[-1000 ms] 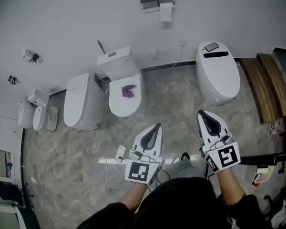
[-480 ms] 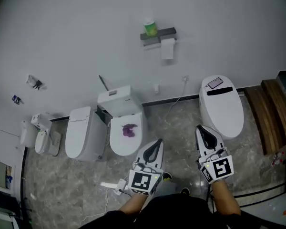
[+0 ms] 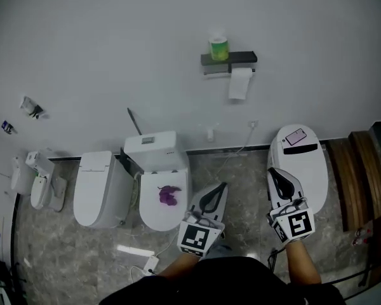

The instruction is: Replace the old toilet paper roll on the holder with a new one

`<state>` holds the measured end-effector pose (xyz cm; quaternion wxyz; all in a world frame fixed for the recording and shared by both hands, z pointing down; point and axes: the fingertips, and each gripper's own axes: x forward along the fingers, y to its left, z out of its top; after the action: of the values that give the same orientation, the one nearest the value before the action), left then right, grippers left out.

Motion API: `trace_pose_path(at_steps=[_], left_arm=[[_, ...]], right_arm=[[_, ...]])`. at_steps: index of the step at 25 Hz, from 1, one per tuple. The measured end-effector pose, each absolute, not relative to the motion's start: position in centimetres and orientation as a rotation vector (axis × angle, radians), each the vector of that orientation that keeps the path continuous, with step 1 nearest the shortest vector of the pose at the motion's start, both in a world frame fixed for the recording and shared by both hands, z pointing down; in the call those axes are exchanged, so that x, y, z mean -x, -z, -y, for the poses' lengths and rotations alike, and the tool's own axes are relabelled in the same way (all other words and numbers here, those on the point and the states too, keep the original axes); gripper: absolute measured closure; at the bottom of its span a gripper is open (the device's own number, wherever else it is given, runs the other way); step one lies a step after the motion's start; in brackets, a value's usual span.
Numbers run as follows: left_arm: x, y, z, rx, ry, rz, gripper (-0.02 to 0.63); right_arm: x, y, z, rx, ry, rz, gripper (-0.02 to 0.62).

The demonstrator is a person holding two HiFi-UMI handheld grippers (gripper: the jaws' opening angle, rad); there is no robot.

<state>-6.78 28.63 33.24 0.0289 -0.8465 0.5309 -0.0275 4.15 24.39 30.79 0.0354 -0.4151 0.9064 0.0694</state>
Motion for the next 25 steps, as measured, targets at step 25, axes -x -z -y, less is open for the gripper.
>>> trace_pose_path(at_steps=[25], left_arm=[[15.5, -34.0, 6.2, 2.615, 0.108, -1.627, 0.592]], right_arm=[[4.2, -32.7, 10.3, 1.349, -0.284, -2.833, 0.574]])
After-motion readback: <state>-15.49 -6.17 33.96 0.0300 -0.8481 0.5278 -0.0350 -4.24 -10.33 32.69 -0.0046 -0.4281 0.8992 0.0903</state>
